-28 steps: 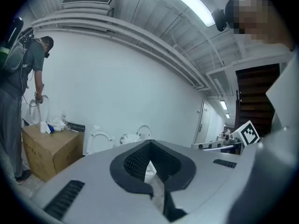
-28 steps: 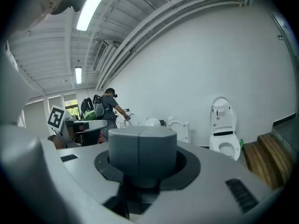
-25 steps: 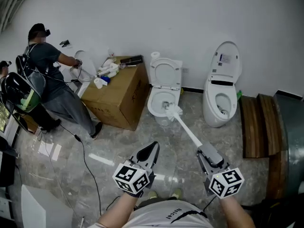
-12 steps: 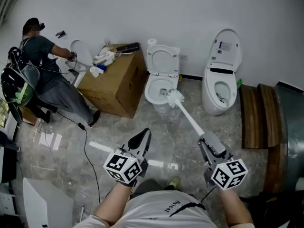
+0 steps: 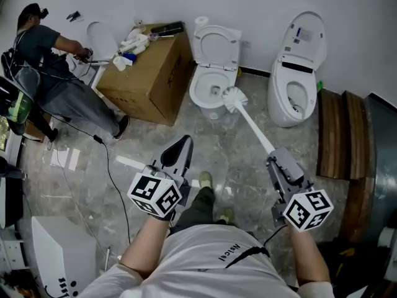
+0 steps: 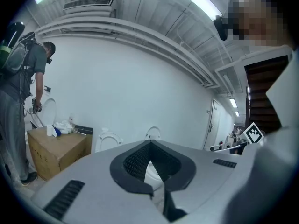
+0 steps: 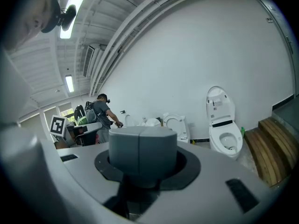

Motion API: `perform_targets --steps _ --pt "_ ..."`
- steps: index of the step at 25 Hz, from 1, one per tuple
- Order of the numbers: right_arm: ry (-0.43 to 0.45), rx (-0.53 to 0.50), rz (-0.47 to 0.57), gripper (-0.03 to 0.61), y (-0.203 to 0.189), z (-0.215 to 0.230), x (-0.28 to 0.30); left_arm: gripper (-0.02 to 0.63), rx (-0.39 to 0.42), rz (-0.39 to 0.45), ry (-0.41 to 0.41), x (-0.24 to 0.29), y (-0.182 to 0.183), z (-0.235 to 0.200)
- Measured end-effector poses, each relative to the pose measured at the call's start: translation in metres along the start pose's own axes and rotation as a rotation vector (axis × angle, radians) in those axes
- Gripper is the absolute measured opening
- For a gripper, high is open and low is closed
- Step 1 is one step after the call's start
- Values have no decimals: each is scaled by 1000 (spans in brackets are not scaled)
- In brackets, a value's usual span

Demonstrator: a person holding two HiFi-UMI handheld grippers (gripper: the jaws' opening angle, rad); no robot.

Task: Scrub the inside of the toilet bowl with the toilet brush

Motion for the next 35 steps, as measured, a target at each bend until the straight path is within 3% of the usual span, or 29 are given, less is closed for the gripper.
perform_targets --steps 6,20,28,35 --pt "-23 -1 -40 158 14 15 63 6 -9 -6 -19 55 3 -46" --pt "-91 15 -134 158 66 26 262 6 15 -17 -83 205 43 -218" --pt "-70 29 -199 158 76 55 338 6 -15 -33 -63 261 34 -259" --pt "-23 33 -277 158 88 112 419 6 -3 -47 -14 335 18 -282"
Point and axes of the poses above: the fingertips, and each gripper's own axes: x forward along the fingers, z to its right, y out of its top, the point moved 8 cm from there along -x, backward along the fingers, and after that the axes turned 1 degree about y, right-handed, at the moved point
